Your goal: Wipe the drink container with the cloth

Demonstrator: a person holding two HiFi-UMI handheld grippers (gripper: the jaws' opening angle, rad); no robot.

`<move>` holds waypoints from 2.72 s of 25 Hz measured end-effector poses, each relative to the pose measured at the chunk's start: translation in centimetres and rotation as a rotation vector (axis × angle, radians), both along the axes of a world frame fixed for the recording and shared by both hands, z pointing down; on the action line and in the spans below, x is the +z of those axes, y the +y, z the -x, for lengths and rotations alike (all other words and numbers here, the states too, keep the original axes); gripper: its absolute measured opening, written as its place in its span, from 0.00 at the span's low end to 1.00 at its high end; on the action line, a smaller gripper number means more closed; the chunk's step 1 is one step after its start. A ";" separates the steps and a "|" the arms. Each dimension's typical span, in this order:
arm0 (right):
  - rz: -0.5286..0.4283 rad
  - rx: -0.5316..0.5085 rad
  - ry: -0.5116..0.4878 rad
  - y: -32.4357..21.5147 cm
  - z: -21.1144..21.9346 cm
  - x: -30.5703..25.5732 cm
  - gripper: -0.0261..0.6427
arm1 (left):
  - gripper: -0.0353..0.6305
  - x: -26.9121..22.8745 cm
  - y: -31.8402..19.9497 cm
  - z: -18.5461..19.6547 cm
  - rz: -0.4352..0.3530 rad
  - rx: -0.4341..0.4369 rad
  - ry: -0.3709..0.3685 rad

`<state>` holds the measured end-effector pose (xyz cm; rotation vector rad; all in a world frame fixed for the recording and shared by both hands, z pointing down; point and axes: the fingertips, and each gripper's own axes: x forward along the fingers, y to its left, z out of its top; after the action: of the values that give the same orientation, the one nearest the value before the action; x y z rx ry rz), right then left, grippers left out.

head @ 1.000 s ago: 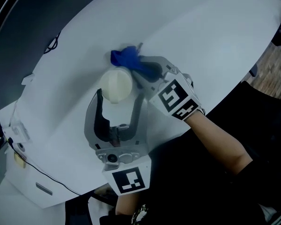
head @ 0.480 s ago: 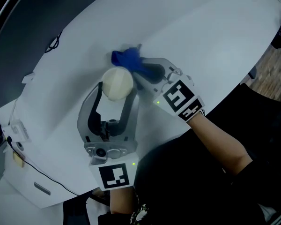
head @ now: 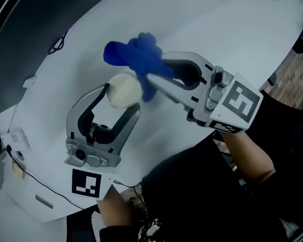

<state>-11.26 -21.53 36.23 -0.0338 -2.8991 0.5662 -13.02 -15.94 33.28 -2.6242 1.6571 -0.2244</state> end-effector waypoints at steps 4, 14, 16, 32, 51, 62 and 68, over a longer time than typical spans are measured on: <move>0.035 0.006 0.125 0.8 0.1 4.9 0.12 | 0.38 -0.1 0.0 0.0 -0.016 -0.003 0.019; -0.212 -0.076 0.545 1.8 0.2 13.7 0.12 | 0.39 0.4 0.2 0.7 0.056 -0.148 -0.086; -0.210 -0.072 0.537 1.8 0.1 13.7 0.12 | 0.50 -0.4 1.0 0.9 0.051 -0.283 -0.152; 0.026 0.043 0.337 1.0 -0.4 9.7 0.14 | 0.44 2.2 -0.2 0.5 0.040 -0.170 0.040; -0.118 -0.070 0.448 1.6 0.6 11.6 0.11 | 0.44 2.0 -0.5 0.3 0.024 0.005 0.082; -0.247 -0.090 0.547 2.1 0.3 13.6 0.11 | 0.46 2.1 -0.2 1.0 0.135 -0.525 0.040; -0.262 -0.041 0.538 2.2 0.3 13.6 0.11 | 0.44 2.5 -0.5 1.1 0.133 -0.621 0.070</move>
<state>-11.61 -19.37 49.81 0.0829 -2.4124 0.1482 -14.10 -16.42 35.83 -2.1261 2.5156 -0.2619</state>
